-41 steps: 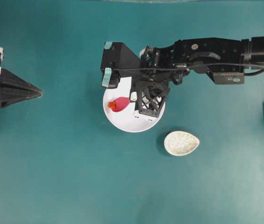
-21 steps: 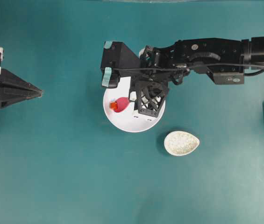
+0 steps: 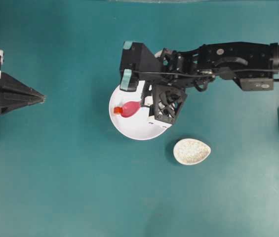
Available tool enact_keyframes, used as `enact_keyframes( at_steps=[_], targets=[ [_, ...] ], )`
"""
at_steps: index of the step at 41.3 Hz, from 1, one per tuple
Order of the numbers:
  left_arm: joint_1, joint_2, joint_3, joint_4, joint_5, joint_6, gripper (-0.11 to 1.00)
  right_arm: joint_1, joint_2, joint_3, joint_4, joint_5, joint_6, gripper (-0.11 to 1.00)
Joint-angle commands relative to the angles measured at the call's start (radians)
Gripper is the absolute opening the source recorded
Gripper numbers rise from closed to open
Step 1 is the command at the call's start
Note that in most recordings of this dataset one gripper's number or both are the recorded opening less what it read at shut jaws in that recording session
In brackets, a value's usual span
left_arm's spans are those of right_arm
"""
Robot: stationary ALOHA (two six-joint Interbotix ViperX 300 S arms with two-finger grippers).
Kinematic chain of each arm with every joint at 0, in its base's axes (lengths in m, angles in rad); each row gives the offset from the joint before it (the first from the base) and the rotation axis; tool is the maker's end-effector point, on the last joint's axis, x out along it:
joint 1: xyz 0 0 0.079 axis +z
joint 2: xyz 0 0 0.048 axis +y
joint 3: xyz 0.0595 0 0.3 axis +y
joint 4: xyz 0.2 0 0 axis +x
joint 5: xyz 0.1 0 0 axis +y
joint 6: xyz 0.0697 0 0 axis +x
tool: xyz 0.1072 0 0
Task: Grip the spoon and scoop the red block from the bowl with right arm.
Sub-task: 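Push the spoon under the red cube along the bowl bottom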
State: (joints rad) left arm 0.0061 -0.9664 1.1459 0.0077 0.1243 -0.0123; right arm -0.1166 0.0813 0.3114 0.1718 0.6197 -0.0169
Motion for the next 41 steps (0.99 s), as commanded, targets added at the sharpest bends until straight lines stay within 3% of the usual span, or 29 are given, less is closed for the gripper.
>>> enact_keyframes(
  at_steps=[1,41],
  targets=[
    [0.002,0.005,-0.023,0.002,-0.008,-0.002,0.00,0.003,-0.044,0.003,0.005,-0.025,0.008,0.25],
    [0.002,0.003,-0.023,0.002,-0.005,-0.002,0.00,0.026,-0.066,0.107,0.023,-0.207,0.044,0.25]
  ],
)
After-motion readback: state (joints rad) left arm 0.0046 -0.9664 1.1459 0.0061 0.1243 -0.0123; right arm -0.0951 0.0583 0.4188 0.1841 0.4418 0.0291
